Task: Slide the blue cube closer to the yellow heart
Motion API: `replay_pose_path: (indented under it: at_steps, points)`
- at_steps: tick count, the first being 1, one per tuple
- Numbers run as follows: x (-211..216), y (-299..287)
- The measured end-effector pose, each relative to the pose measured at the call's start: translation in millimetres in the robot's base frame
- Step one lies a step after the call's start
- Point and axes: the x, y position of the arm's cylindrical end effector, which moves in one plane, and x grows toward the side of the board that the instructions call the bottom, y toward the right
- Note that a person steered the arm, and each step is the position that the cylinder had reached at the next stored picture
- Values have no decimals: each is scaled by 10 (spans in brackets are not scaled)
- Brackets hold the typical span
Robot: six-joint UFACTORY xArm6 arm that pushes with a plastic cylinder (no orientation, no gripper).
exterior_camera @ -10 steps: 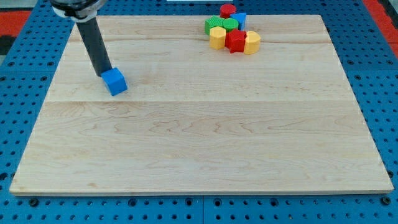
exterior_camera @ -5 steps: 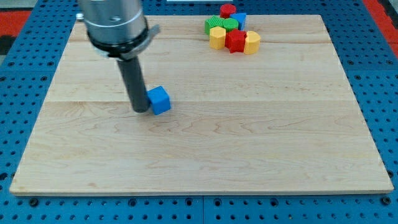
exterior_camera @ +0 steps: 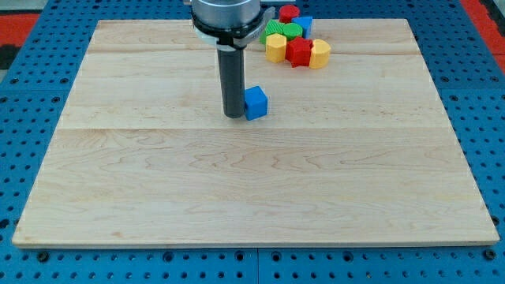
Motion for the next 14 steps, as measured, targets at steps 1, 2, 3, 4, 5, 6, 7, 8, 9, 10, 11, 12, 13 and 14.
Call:
replay_pose_path:
  at_steps: [1,2,3,4,5,6,7,8,9,10,11,12,13,14]
  points:
    - [-186,91]
    - [-238,430]
    - [-238,854]
    - [-249,1103]
    - [-313,1126]
    - [-321,1294]
    - [-321,1613]
    - [-322,1833]
    - [-325,1955]
    - [-324,2117]
    - [-363,2169]
    - [-470,2194]
    - [-620,2280]
    - [-812,2382]
